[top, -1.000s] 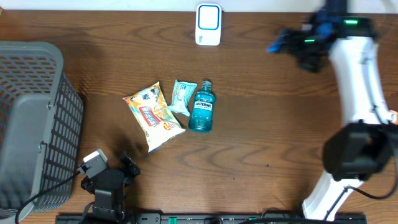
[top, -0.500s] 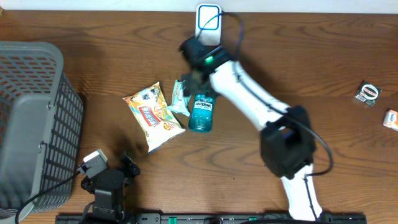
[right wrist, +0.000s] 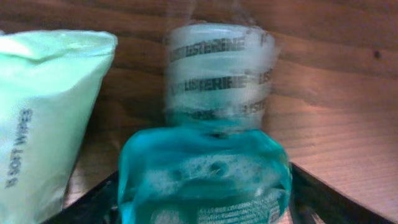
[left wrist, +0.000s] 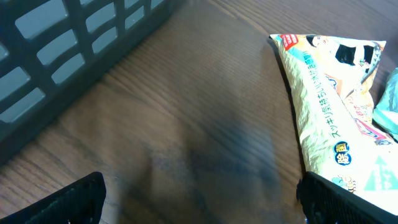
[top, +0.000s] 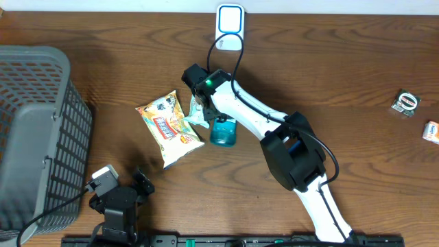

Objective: Scan the item barcode
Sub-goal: 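Reach the right gripper to the blue Listerine bottle and grasp its neck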

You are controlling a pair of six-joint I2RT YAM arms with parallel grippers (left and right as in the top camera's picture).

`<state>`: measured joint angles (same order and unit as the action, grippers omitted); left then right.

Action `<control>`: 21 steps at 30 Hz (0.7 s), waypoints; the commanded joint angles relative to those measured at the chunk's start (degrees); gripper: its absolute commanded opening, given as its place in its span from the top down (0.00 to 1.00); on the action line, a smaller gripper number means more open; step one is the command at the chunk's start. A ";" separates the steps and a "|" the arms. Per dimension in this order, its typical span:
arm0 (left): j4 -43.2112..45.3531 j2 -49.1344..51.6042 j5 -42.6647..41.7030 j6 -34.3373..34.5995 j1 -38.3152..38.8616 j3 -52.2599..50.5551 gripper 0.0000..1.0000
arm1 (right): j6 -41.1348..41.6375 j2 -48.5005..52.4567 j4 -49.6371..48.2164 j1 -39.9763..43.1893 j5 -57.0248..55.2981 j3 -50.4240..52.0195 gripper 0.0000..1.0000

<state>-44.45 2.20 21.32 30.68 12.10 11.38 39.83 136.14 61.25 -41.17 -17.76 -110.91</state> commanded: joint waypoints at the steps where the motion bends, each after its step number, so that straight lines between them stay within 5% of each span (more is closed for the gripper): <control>1: -2.01 0.07 1.22 0.26 -0.04 -0.24 0.02 | 0.35 2.73 2.93 0.07 -1.20 0.63 0.37; 12: -2.01 0.07 1.22 0.26 -0.04 -0.24 0.02 | -5.57 2.75 8.59 0.24 9.20 0.90 0.53; 16: -2.01 0.07 1.22 0.28 -0.04 -0.24 0.02 | -16.98 2.73 8.96 1.16 17.55 0.90 0.67; 21: -2.01 0.07 1.22 0.26 -0.04 -0.24 0.02 | -31.15 2.73 12.59 2.58 20.96 0.87 0.70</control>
<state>-44.45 2.20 21.32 30.68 12.10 11.38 21.10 135.59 72.49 -39.24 -7.55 -111.72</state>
